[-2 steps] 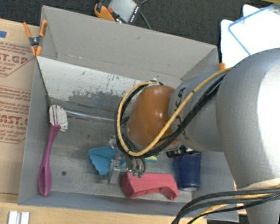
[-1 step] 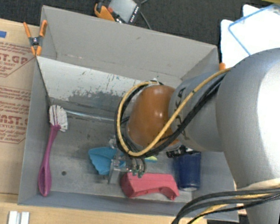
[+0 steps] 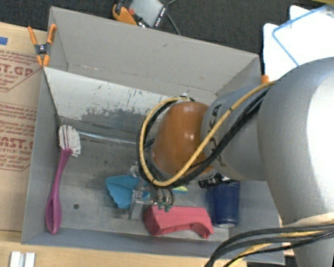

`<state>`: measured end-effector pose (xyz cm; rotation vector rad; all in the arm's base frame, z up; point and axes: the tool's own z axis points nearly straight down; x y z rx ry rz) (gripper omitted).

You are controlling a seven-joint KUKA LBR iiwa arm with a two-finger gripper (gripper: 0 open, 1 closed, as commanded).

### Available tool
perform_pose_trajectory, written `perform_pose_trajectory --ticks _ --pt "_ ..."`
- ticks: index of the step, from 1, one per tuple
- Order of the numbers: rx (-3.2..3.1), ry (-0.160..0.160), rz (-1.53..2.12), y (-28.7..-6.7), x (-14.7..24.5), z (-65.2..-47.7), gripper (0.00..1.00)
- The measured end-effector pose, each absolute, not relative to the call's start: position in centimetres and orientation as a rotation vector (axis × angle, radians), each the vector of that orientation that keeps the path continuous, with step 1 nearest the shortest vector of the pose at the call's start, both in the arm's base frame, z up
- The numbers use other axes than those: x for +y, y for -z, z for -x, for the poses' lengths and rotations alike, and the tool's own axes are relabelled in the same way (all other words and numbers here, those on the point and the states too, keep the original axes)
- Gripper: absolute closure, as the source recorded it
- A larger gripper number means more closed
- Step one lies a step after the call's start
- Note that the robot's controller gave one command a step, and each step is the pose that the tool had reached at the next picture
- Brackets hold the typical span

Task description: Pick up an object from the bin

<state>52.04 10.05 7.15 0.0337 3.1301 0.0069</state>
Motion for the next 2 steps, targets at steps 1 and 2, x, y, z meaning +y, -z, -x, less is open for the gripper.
perform_pose_trajectory --ticks 1,2 --pt "3.135 -0.003 -0.016 -7.8 10.7 -51.1 1.00" --pt "3.099 -0.006 0.525 -7.1 11.6 -57.6 1.00"
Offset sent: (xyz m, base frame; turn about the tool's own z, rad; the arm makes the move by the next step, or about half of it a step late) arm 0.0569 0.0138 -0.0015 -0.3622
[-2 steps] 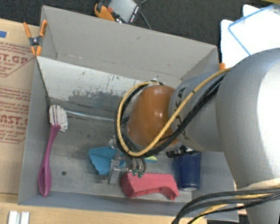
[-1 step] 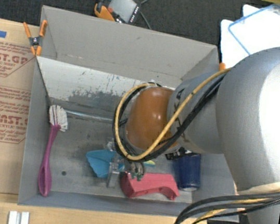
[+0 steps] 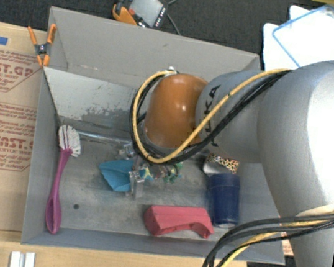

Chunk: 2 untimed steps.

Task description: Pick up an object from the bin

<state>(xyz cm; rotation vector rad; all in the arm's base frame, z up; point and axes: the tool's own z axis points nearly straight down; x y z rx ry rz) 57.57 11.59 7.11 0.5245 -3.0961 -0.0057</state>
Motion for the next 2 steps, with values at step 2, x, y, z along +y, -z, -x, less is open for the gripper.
perform_pose_trajectory --ticks 2 --pt "-3.096 0.006 -0.526 -7.11 11.56 -57.59 1.00"
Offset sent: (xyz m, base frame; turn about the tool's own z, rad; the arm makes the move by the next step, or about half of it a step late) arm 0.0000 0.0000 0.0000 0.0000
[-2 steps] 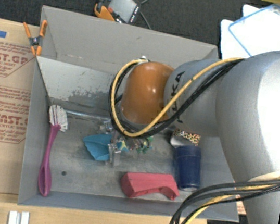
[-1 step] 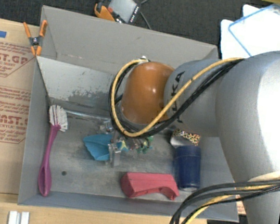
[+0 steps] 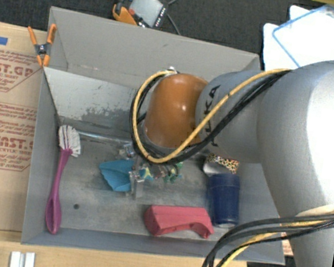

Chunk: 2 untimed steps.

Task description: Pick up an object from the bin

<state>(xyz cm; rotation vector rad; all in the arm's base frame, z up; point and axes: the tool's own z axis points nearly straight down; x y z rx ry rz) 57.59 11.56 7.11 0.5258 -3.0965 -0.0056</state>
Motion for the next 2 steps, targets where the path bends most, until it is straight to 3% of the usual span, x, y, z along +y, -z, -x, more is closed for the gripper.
perform_pose_trajectory --ticks 2 --pt "-3.097 0.006 -0.526 -7.10 11.55 -57.60 1.00"
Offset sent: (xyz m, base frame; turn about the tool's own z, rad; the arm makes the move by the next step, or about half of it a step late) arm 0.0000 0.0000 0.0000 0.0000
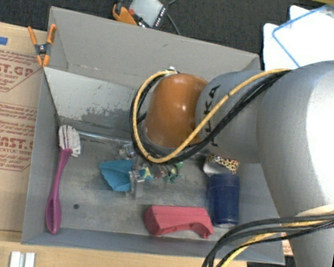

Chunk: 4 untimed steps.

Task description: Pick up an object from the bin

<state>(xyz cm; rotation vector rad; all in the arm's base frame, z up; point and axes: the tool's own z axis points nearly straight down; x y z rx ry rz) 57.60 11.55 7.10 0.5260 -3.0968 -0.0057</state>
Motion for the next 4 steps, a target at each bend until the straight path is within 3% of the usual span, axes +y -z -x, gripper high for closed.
perform_pose_trajectory --ticks 4 --pt "-3.098 0.006 -0.526 -7.10 11.54 -57.61 1.00"
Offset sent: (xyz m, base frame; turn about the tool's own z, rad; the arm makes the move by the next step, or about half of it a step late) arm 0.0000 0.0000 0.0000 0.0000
